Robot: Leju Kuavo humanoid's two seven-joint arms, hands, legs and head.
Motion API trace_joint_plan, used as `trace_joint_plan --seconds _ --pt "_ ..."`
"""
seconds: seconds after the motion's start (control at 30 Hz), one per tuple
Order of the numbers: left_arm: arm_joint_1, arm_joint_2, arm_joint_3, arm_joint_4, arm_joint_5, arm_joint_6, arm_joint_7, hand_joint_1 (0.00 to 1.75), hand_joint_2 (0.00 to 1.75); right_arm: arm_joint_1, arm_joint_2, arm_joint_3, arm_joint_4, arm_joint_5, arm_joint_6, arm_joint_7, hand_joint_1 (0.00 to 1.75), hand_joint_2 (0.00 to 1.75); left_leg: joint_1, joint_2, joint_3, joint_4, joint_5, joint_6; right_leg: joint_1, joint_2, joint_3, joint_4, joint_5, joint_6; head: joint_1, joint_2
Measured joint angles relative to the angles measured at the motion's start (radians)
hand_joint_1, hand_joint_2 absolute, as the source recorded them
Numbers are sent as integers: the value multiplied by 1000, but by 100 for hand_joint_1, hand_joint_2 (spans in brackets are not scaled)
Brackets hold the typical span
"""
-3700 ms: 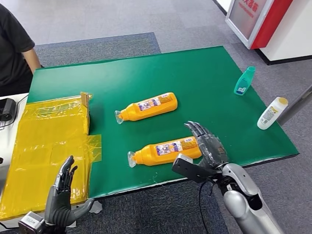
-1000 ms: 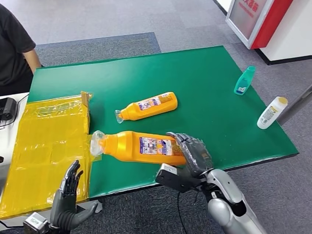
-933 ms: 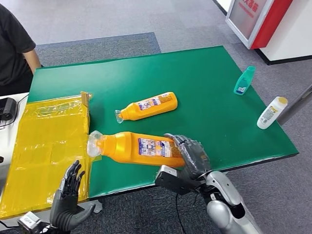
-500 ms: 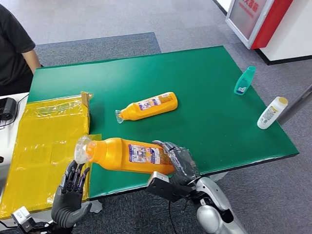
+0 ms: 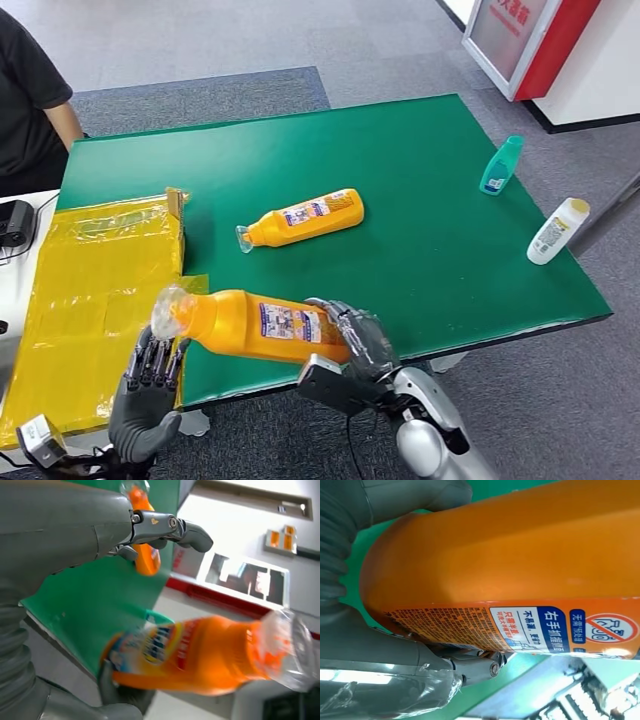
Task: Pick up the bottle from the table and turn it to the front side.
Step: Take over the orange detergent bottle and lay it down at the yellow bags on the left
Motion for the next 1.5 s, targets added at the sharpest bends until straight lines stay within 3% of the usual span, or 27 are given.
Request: trace_joint_plan --seconds 0.3,0.7,0.73,0.77,0.8,0.83,0.87,0.9,0.93,0.97,1.27,1.5 --pt "-63 -4 -117 0 56 1 54 0 175 -58 20 112 180 4 -31 -42 175 175 0 0 0 0 1 0 0 0 0 0 0 0 0 0" --pt "-67 10 -153 0 64 9 39 1 175 -97 25 165 258 8 -53 -47 175 175 0 0 0 0 0 0 0 0 0 0 0 0 0 0" --pt "-67 11 -154 0 63 9 39 9 175 -98 25 167 260 9 -53 -48 175 175 0 0 0 0 0 0 0 0 0 0 0 0 0 0" --pt "-67 11 -155 0 61 11 39 37 175 -100 25 170 263 11 -53 -49 175 175 0 0 0 0 0 0 0 0 0 0 0 0 0 0" --pt "-67 12 -156 0 57 16 39 79 175 -101 25 173 265 13 -53 -49 172 175 0 0 0 0 0 0 0 0 0 0 0 0 0 0" --pt "-67 13 -157 0 49 25 39 121 175 -102 25 176 267 14 -53 -50 152 175 0 0 0 0 0 0 0 0 0 0 0 0 0 0" --pt "-67 14 -159 0 37 41 42 157 175 -102 25 178 268 16 -54 -50 112 175 0 0 0 0 0 0 0 0 0 0 0 0 0 0" --pt "-66 14 -160 0 21 61 47 173 175 -102 25 180 268 16 -55 -49 69 175 0 0 0 0 0 0 0 0 0 0 0 0 0 0" --pt "-65 14 -162 0 3 84 53 175 175 -100 25 182 267 17 -56 -48 27 175 0 0 0 0 0 0 0 0 0 0 0 0 0 0" --pt "-63 14 -165 -2 -17 110 60 175 175 -97 25 184 264 18 -57 -46 4 175 0 0 0 0 0 0 0 0 0 0 0 0 0 0" --pt "-36 14 -197 -58 -288 393 133 175 175 -52 25 186 156 26 -71 -28 0 175 0 0 0 0 0 0 0 0 0 0 0 0 0 0" --pt "-26 5 -231 -147 -664 672 167 175 175 0 25 163 71 61 -76 -18 0 175 0 0 0 0 0 0 0 0 0 0 0 0 0 0"
